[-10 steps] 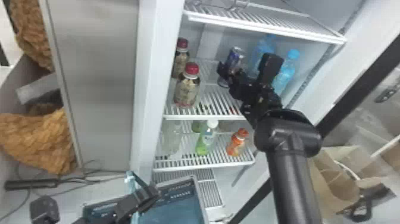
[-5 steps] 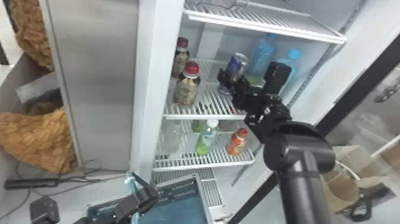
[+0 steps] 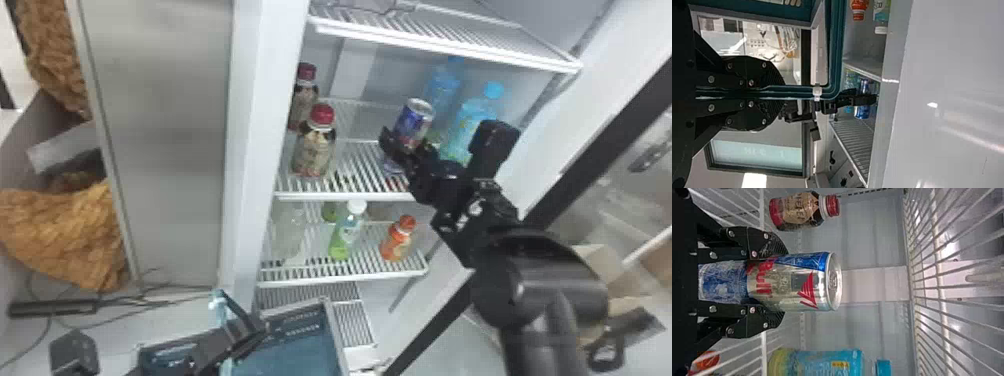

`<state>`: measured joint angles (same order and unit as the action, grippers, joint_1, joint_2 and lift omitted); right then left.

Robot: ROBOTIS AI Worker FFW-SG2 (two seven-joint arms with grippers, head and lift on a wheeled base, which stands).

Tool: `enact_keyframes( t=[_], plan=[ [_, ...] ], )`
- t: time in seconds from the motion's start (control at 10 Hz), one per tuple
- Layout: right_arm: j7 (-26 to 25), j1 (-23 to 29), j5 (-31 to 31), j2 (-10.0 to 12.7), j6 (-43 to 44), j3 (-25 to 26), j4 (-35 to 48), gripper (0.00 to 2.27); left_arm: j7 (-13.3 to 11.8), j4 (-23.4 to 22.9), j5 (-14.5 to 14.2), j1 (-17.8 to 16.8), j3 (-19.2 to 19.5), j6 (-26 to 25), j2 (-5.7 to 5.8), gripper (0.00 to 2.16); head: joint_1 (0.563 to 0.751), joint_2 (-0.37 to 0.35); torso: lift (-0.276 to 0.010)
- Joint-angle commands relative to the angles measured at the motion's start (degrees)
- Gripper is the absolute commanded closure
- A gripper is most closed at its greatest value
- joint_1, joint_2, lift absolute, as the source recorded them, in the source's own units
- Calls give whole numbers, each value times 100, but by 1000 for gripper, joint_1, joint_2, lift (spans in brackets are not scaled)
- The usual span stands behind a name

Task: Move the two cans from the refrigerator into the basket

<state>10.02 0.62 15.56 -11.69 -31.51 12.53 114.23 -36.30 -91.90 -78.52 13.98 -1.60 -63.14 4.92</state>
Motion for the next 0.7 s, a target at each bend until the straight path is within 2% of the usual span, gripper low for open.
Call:
enact_keyframes(
  t=[0.0,0.6],
  plan=[
    [0,290,89,-52,-97,107,340,1276,0,0,2,8,0,0,0,1191,695,-350,-31],
    [27,2033,718,-70,-561,484,2238,1276,-17,0,2,36,11,0,9,1191,695,-350,-31]
  ],
)
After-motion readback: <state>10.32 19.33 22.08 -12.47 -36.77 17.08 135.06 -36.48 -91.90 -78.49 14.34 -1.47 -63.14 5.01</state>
